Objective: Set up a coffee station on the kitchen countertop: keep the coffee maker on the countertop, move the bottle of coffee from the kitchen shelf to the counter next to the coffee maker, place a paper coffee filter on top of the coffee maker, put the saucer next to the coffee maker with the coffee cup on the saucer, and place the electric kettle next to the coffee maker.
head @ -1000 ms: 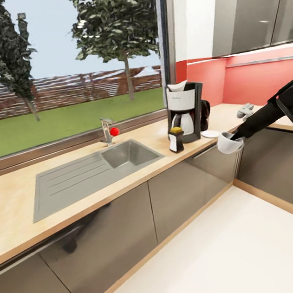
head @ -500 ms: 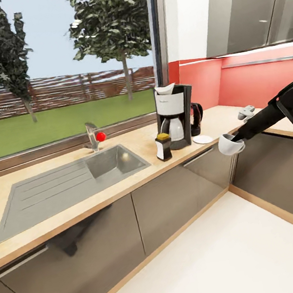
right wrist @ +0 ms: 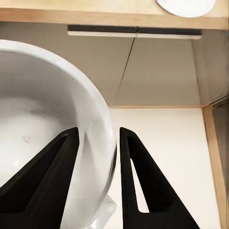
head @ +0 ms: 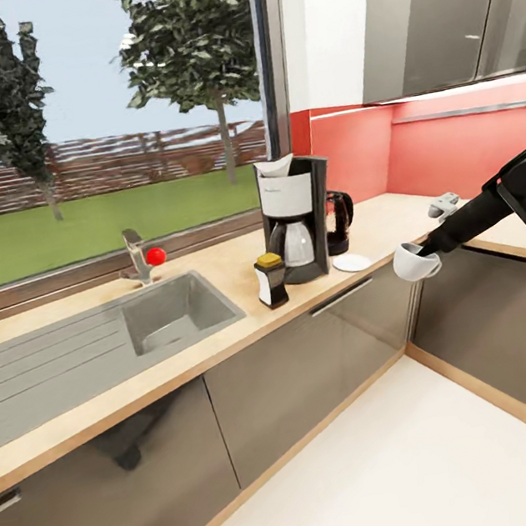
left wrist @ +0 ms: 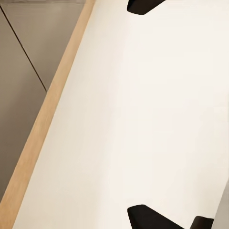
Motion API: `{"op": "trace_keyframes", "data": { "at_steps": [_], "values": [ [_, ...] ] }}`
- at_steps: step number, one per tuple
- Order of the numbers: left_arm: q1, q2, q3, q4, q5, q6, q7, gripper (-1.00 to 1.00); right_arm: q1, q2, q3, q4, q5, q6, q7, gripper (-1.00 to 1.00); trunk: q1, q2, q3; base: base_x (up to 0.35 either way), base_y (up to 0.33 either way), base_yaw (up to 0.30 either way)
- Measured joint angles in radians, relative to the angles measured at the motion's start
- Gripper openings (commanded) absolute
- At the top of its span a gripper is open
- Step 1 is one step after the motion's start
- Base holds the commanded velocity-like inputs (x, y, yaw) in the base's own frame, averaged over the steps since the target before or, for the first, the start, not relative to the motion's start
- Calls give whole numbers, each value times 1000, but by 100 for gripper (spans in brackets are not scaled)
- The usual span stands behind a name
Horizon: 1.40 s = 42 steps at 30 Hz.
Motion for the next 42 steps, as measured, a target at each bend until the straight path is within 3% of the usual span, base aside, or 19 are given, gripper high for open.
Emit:
{"op": "trace_keyframes", "data": {
  "at_steps": [13, 29, 42],
  "values": [
    [0, 0, 1, -1, 0, 0, 0, 100, 0, 0, 0, 1, 0, 0, 0, -100, 0, 0, 0, 195, -258, 0],
    [0, -1, 1, -1, 0, -2, 1, 100, 0, 0, 0, 1, 0, -1, 0, -100, 0, 0, 0, 16, -106, 203],
    [0, -7, 0, 0, 0, -2, 2, 100, 0, 0, 0, 2, 0, 0, 0, -100, 0, 0, 0, 64, -237, 29]
  ]
}}
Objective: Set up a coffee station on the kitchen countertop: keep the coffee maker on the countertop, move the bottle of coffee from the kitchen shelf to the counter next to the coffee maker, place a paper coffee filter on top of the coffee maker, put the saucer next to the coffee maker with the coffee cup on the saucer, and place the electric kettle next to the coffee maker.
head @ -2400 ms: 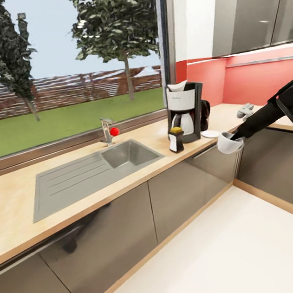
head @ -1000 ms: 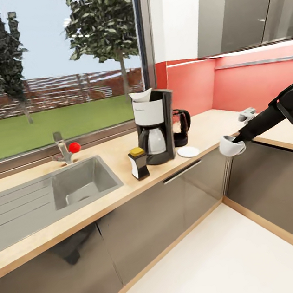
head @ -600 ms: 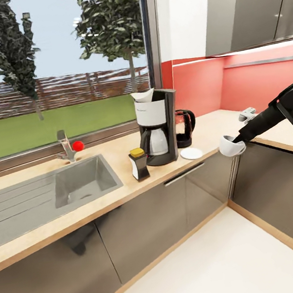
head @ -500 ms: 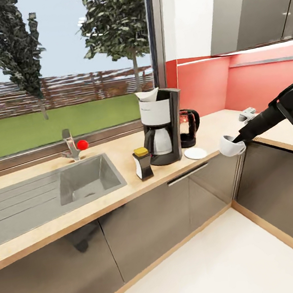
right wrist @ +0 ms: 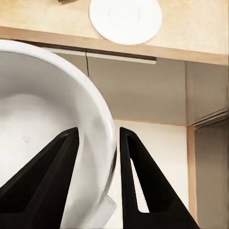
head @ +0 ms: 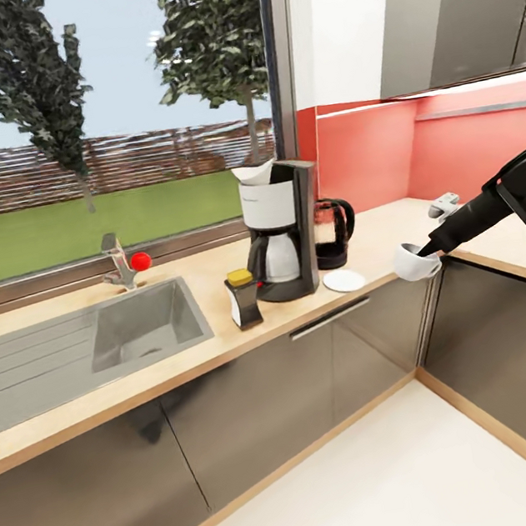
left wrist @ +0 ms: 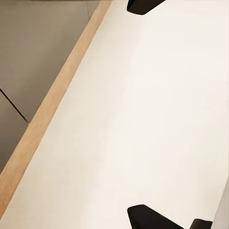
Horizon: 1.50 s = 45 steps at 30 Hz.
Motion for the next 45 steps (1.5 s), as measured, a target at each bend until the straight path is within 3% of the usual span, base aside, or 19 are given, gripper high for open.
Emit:
{"op": "trace_keyframes", "data": {
  "at_steps": [45],
  "values": [
    [0, 1, 7, 1, 1, 0, 1, 100, 0, 2, 0, -1, 0, 1, -3, -100, 0, 0, 0, 10, -24, 219]
  ]
}}
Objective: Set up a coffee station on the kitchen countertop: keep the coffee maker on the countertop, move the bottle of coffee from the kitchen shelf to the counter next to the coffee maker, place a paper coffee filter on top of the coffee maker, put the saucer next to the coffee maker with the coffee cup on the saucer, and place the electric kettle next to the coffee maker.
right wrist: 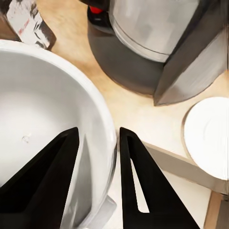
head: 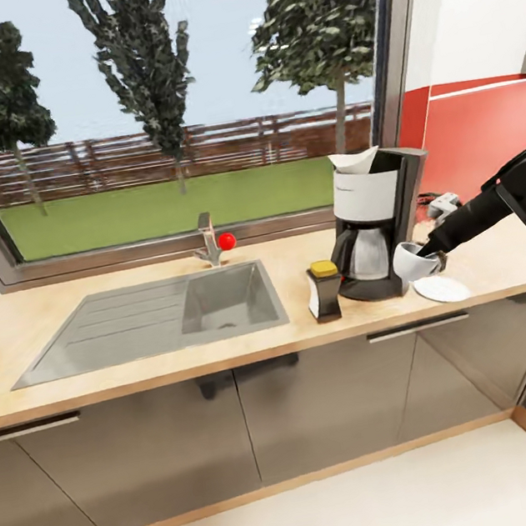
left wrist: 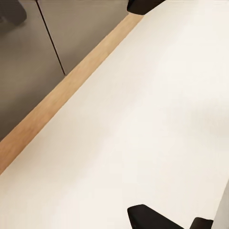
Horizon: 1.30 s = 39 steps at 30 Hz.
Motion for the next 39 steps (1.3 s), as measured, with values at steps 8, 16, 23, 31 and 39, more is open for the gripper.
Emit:
{"op": "trace_keyframes", "data": {
  "at_steps": [8, 16, 23, 31, 39],
  "values": [
    [0, 0, -2, 0, 0, 0, -1, 100, 0, -17, -9, 1, 6, -3, -8, -100, 0, 0, 0, 54, -109, 7],
    [0, -1, -3, 0, 0, 0, -1, 100, 0, -40, -9, 38, 12, -1, -81, -100, 0, 0, 0, 54, -181, 0],
    [0, 0, -3, -1, 0, 0, -1, 100, 0, -41, -4, 77, 14, 1, -129, -100, 0, 0, 0, 7, -56, 0],
    [0, 0, -2, -1, 0, 0, -2, 100, 0, -39, 5, 112, 58, 0, -129, -100, 0, 0, 0, 54, -158, 0],
    [0, 0, -2, -2, 0, -2, -2, 100, 0, -28, 15, 172, 74, -3, -132, -100, 0, 0, 0, 117, -74, 0]
  ]
}}
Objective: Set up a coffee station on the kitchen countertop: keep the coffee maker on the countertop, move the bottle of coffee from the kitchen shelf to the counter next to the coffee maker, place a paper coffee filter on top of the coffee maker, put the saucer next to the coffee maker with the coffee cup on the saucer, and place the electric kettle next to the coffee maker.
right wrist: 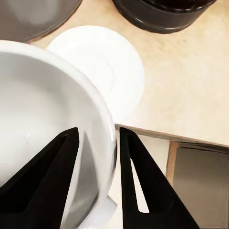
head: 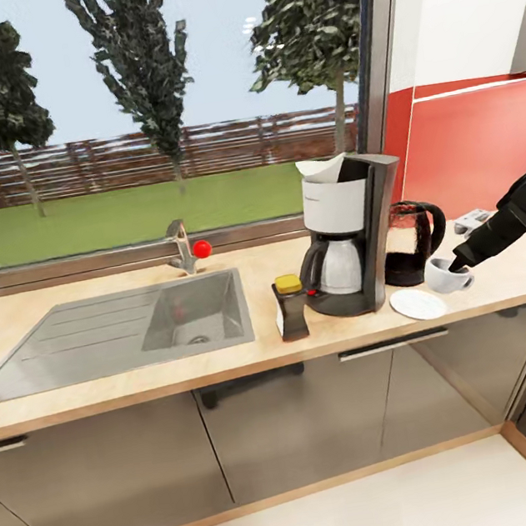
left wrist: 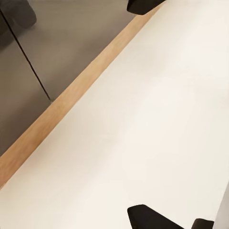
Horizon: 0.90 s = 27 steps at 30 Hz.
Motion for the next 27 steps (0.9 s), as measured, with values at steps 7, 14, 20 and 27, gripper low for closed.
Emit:
{"op": "trace_keyframes", "data": {
  "at_steps": [7, 14, 20, 27],
  "values": [
    [0, 0, 0, 0, 0, 1, 0, 100, 0, 3, 5, 4, 0, -2, -2, -100, 0, 0, 0, 132, -4, 0],
    [0, 0, -1, 0, 0, 1, 0, 100, 0, 13, 6, 28, 0, -2, -2, -100, 0, 0, 0, 115, 0, 0],
    [0, -1, -2, -1, 0, 1, 0, 100, 0, 18, 4, 54, -2, -3, -3, -100, 0, 0, 0, 20, 0, 0],
    [0, -1, -3, -5, 0, 0, 0, 100, 0, 18, 4, 55, -2, -4, -3, -100, 4, -7, -3, 1, 0, 0]
  ]
}}
